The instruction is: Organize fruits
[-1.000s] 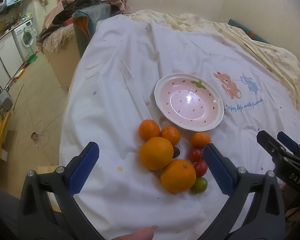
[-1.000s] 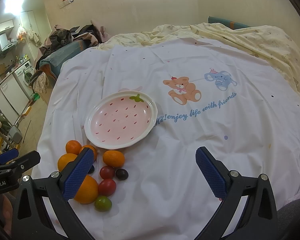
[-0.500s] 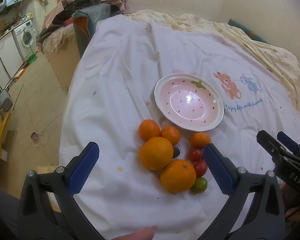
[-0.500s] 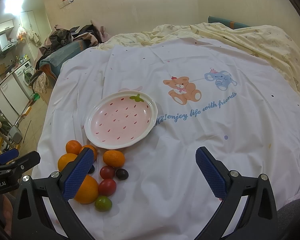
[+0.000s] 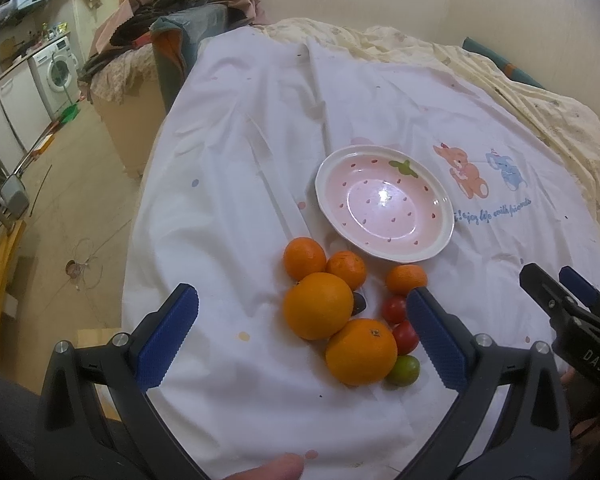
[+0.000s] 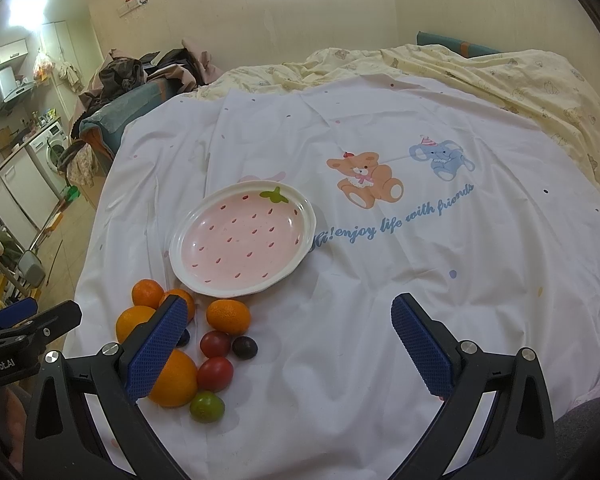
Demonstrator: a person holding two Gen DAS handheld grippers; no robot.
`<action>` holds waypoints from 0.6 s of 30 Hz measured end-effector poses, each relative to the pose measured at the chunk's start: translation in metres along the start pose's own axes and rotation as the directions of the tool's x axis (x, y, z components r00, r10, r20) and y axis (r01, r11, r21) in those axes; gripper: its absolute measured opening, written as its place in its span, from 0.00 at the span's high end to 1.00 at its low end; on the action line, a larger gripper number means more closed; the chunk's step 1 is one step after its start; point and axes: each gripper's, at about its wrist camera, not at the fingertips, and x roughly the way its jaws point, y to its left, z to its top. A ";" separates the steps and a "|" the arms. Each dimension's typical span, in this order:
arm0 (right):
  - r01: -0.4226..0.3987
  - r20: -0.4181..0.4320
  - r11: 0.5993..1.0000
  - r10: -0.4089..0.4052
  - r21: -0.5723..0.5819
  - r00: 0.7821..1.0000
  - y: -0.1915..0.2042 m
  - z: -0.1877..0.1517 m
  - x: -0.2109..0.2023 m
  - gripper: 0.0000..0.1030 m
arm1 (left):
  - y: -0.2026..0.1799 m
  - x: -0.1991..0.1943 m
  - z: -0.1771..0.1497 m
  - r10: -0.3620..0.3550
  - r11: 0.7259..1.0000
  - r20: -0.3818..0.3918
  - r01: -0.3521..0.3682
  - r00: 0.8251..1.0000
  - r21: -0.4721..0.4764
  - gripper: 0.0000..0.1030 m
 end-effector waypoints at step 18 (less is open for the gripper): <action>0.023 -0.039 1.000 -0.022 0.013 0.999 0.001 -0.004 0.008 0.00 | 0.008 0.073 -0.027 -0.133 0.984 -0.323 0.086 0.937 -0.156 0.14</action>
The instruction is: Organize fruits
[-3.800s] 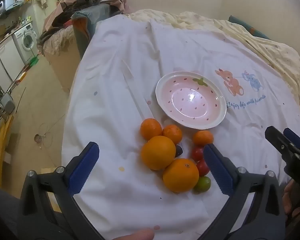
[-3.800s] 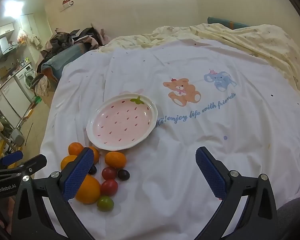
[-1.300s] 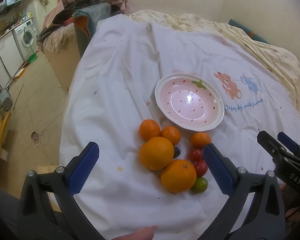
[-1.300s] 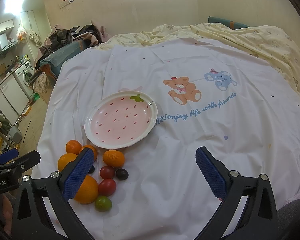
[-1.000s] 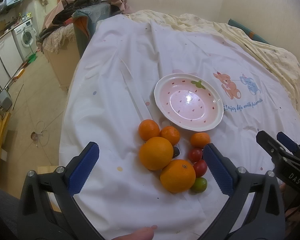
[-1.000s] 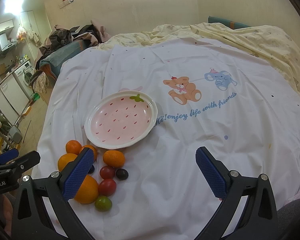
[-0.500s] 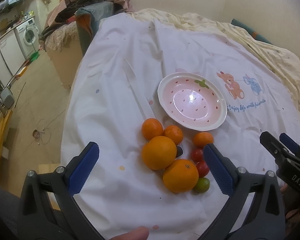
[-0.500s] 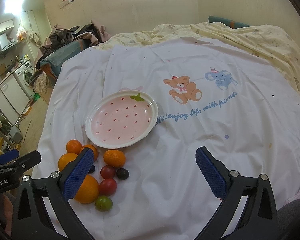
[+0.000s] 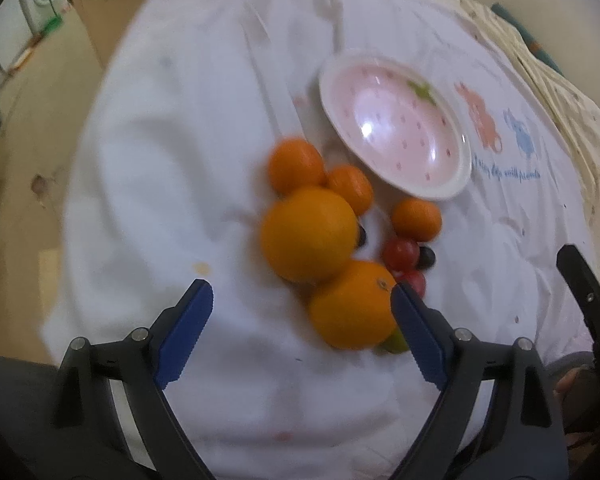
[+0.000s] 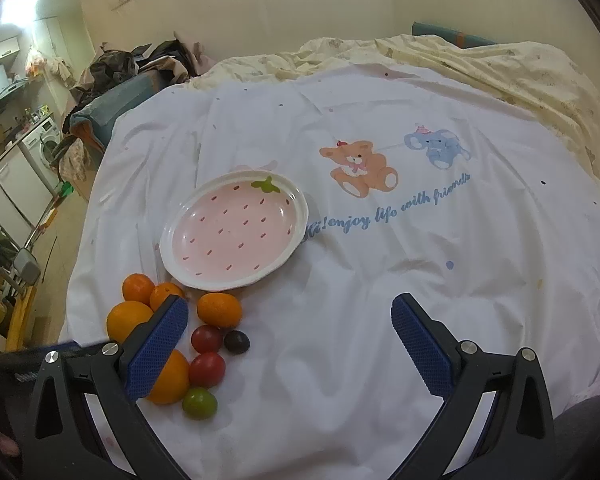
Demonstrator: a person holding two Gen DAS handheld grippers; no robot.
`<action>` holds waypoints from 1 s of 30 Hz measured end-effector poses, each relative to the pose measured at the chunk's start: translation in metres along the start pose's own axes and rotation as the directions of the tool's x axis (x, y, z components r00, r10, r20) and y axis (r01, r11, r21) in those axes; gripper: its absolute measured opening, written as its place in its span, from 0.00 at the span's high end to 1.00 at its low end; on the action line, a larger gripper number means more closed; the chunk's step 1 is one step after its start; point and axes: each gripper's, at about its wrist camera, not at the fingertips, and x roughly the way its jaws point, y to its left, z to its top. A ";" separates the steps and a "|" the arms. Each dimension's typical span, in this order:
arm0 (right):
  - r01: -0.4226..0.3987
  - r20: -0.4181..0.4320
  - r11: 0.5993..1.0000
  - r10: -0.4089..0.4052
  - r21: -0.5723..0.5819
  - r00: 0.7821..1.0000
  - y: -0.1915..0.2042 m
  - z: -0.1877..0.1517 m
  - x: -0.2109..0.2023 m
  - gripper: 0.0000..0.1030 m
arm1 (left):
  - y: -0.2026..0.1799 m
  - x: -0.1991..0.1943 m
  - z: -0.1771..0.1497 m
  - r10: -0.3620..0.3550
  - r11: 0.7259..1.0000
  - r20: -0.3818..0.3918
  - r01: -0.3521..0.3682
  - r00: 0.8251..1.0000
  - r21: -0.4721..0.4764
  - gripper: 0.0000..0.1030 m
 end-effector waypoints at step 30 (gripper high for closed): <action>-0.095 -0.171 0.988 0.115 0.119 0.979 -0.029 0.002 0.027 0.03 | -0.036 -0.004 -0.014 -0.077 0.992 -0.116 0.087 0.990 0.086 0.48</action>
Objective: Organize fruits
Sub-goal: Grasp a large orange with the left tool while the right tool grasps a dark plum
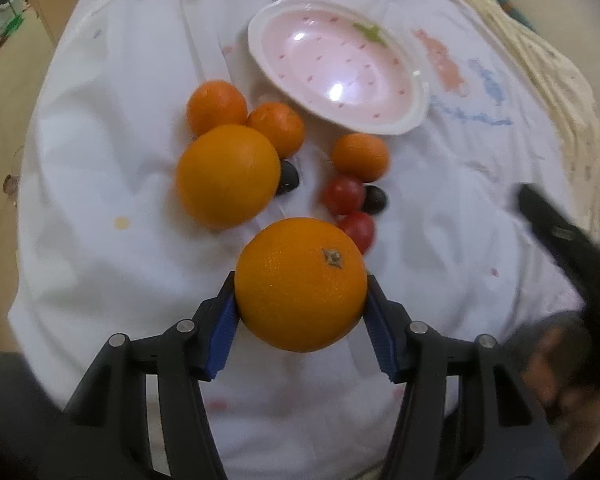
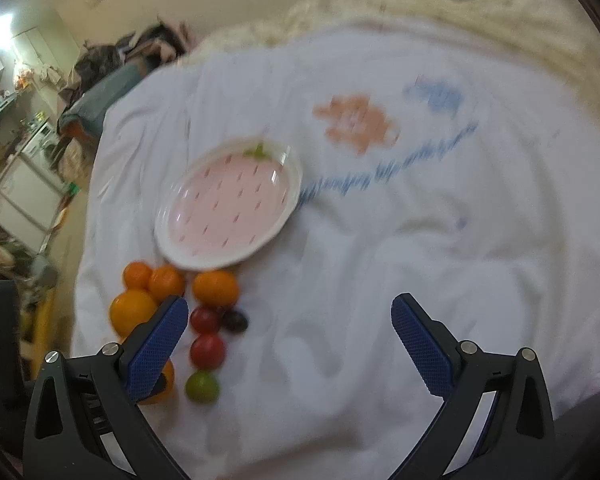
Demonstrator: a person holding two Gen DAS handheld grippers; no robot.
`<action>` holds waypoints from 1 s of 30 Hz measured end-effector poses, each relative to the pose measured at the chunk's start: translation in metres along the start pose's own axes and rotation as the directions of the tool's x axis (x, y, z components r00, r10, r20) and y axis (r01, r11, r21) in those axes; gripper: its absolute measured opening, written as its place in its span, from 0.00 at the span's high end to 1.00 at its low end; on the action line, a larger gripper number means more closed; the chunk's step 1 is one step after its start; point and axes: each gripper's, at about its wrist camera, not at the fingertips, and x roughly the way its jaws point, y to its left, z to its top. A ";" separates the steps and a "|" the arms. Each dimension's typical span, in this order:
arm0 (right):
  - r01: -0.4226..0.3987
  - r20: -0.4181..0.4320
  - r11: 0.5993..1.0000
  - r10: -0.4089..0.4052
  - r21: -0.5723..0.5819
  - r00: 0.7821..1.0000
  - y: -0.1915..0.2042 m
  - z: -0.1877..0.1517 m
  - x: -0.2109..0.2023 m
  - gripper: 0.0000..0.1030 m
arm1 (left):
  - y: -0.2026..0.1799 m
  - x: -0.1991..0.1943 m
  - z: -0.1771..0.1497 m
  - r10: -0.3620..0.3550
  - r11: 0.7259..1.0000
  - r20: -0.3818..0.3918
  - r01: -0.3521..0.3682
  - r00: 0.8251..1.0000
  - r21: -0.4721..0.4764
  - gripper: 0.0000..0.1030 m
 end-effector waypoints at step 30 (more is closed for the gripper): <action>-0.128 -0.328 0.868 -0.042 -0.481 0.944 0.069 -0.023 0.108 0.76 | 0.042 -0.050 0.013 -0.002 0.997 0.116 0.012 0.993 -0.080 0.47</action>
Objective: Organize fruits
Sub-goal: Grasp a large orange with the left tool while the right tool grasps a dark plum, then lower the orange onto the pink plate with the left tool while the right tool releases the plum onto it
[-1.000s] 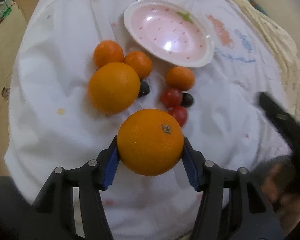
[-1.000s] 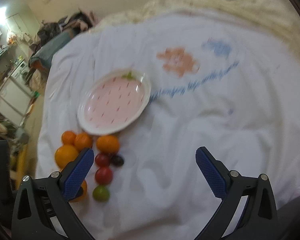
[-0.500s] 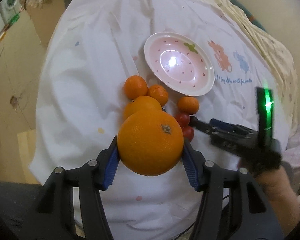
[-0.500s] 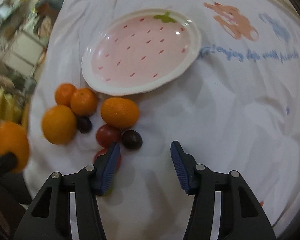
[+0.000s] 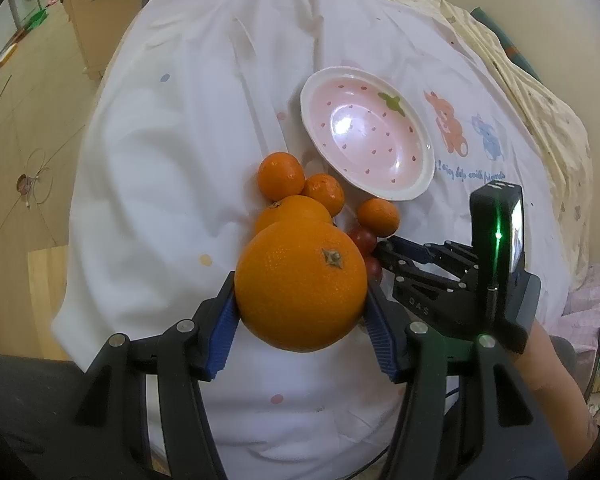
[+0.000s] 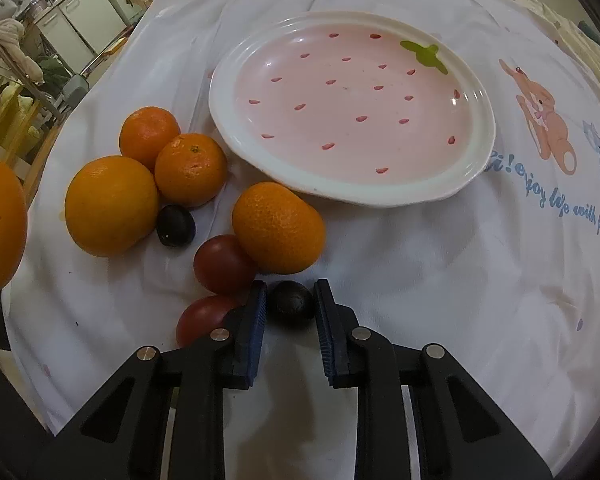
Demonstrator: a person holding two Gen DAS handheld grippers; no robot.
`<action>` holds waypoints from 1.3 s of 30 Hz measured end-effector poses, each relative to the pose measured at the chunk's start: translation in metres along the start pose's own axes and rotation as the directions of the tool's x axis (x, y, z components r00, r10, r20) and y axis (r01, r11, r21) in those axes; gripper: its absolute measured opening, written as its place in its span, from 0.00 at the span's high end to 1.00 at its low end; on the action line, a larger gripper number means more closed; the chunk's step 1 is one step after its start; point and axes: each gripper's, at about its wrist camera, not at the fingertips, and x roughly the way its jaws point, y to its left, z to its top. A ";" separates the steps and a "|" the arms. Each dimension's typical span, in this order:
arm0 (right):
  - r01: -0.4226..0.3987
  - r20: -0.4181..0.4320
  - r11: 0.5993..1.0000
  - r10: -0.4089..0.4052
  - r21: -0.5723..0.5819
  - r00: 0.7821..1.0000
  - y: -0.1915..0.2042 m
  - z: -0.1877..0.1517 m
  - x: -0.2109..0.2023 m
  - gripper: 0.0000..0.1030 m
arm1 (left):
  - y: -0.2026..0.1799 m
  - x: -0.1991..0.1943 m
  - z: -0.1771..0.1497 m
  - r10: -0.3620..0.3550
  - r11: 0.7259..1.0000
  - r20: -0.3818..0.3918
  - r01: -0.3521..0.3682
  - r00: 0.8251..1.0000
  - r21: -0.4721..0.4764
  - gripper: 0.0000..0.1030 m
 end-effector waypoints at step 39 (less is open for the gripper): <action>-0.171 0.214 0.928 0.102 0.332 0.971 -0.132 0.113 -0.044 0.76 | -0.047 0.089 0.137 0.055 0.986 0.062 -0.064 0.997 0.151 0.47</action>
